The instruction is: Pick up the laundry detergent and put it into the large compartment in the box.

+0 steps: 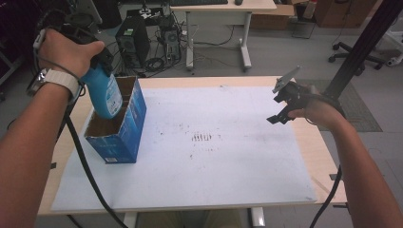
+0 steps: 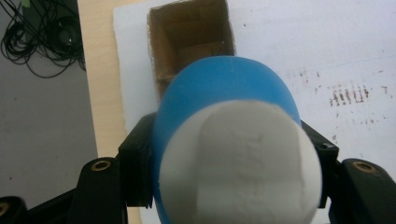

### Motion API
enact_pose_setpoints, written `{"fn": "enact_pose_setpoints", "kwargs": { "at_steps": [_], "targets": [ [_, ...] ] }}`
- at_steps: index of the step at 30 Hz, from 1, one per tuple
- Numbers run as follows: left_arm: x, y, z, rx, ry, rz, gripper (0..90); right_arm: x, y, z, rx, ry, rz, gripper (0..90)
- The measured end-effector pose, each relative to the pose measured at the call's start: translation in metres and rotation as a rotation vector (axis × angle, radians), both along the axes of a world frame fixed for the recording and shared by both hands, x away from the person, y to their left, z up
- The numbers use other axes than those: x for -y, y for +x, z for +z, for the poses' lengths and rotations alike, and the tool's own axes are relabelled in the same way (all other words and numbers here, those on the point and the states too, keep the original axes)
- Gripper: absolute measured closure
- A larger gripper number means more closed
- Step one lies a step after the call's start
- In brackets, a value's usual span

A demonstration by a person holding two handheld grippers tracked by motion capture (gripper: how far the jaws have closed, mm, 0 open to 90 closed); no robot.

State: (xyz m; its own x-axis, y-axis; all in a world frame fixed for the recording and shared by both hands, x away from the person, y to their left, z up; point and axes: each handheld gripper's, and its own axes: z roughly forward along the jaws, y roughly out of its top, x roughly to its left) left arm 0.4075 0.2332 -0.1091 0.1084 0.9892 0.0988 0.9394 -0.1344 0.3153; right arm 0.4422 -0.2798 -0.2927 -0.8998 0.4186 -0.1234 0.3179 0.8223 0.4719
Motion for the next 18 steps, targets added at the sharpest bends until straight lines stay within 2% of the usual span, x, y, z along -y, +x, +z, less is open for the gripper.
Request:
{"fn": "enact_pose_setpoints", "kwargs": {
  "at_steps": [18],
  "targets": [
    [-0.01, 0.005, -0.031, 0.009, -0.006, 0.011, 37.3, 0.0, 0.001, -0.002, -0.008, -0.003, -0.008, 9.7]
  ]
}}
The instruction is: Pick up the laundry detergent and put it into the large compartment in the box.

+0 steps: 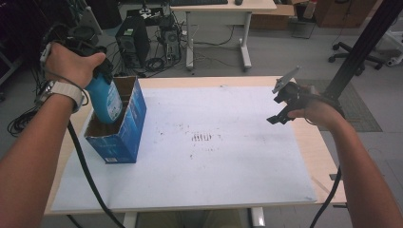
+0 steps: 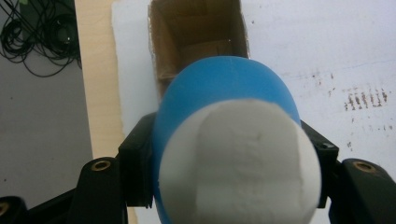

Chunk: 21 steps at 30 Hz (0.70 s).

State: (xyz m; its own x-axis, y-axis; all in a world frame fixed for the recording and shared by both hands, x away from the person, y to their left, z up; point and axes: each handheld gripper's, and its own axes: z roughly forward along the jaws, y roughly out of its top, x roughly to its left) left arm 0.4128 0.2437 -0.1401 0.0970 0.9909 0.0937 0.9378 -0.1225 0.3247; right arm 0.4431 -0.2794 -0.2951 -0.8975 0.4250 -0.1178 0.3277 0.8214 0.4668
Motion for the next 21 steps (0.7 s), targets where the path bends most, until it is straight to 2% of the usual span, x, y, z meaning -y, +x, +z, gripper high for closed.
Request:
{"fn": "enact_pose_setpoints", "kwargs": {
  "at_steps": [12, 21],
  "targets": [
    [-0.005, 0.003, -0.032, -0.003, -0.012, -0.004, 37.3, 0.0, 0.001, -0.001, 0.002, -0.001, -0.004, 9.7],
    [-0.006, 0.005, -0.052, -0.003, 0.006, -0.016, 37.3, 0.0, 0.001, -0.002, -0.003, -0.002, -0.009, 9.7]
  ]
}}
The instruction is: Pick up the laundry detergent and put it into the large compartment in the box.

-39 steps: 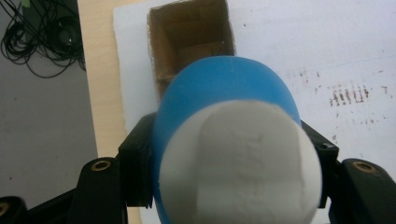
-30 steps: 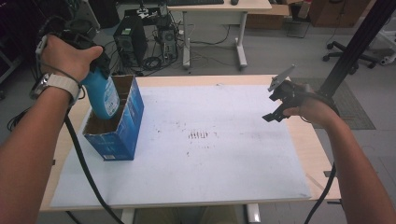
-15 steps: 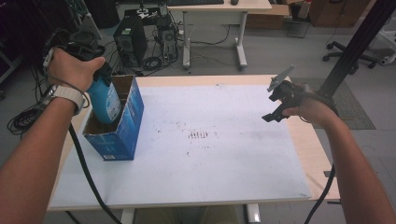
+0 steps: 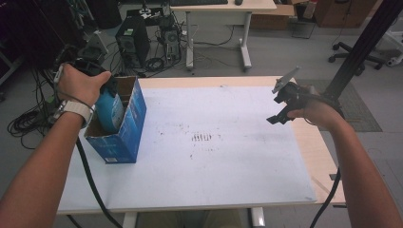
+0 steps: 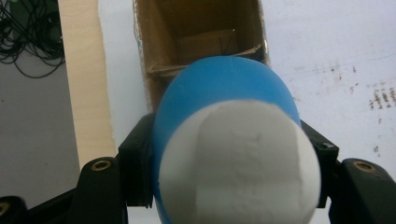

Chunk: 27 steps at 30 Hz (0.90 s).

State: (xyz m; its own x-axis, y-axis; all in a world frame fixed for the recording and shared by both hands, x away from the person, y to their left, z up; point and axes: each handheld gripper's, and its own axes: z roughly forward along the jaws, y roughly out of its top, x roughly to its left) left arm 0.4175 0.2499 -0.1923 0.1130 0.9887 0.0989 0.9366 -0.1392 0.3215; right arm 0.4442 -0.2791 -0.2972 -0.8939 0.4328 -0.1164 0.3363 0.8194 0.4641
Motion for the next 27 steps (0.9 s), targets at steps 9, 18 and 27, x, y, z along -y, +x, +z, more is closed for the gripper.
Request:
{"fn": "enact_pose_setpoints", "kwargs": {
  "at_steps": [9, 18, 27],
  "targets": [
    [-0.003, 0.002, -0.017, -0.008, -0.009, 0.003, 37.3, -0.001, 0.001, -0.002, -0.006, -0.006, 0.001, 9.7],
    [-0.005, 0.003, -0.035, -0.01, 0.005, 0.002, 37.3, -0.002, 0.001, -0.005, -0.013, -0.009, 0.002, 9.7],
    [-0.009, 0.003, -0.054, -0.022, -0.01, -0.001, 37.3, -0.005, 0.002, -0.008, -0.021, -0.015, 0.005, 9.7]
  ]
}}
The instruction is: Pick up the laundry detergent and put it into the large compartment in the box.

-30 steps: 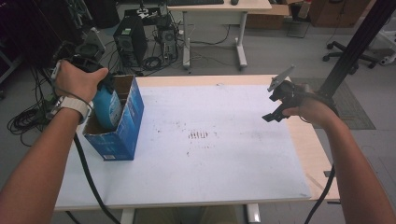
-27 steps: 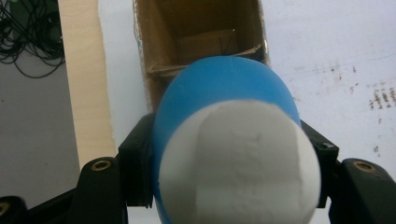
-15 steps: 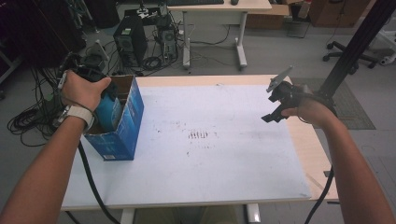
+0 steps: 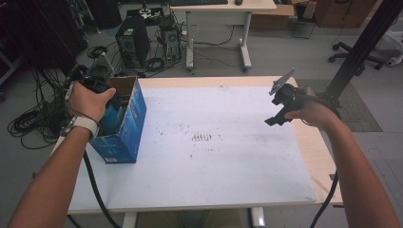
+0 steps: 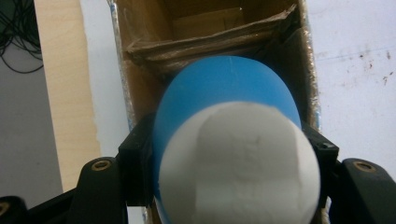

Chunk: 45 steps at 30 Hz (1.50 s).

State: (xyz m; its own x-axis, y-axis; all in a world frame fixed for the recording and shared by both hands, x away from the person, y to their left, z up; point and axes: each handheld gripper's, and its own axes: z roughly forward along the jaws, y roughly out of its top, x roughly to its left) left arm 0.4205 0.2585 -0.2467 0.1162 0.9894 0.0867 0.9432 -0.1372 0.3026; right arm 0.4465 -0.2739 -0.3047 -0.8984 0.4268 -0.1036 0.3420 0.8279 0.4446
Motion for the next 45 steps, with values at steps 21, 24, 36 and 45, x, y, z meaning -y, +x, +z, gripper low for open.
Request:
{"fn": "enact_pose_setpoints", "kwargs": {
  "at_steps": [21, 24, 36, 45],
  "targets": [
    [-0.004, 0.0, -0.028, -0.016, 0.001, -0.006, 37.3, -0.002, 0.001, -0.001, -0.006, -0.003, -0.001, 9.7],
    [-0.004, 0.001, -0.031, -0.023, 0.005, -0.009, 37.3, -0.002, 0.001, -0.002, -0.006, -0.004, -0.001, 9.7],
    [-0.006, 0.001, -0.038, -0.025, -0.005, -0.005, 37.3, -0.001, 0.001, -0.004, -0.011, -0.001, -0.006, 9.7],
    [-0.006, 0.001, -0.039, -0.025, -0.004, -0.009, 37.1, -0.002, 0.0, -0.003, -0.009, -0.002, -0.001, 9.7]
  ]
}}
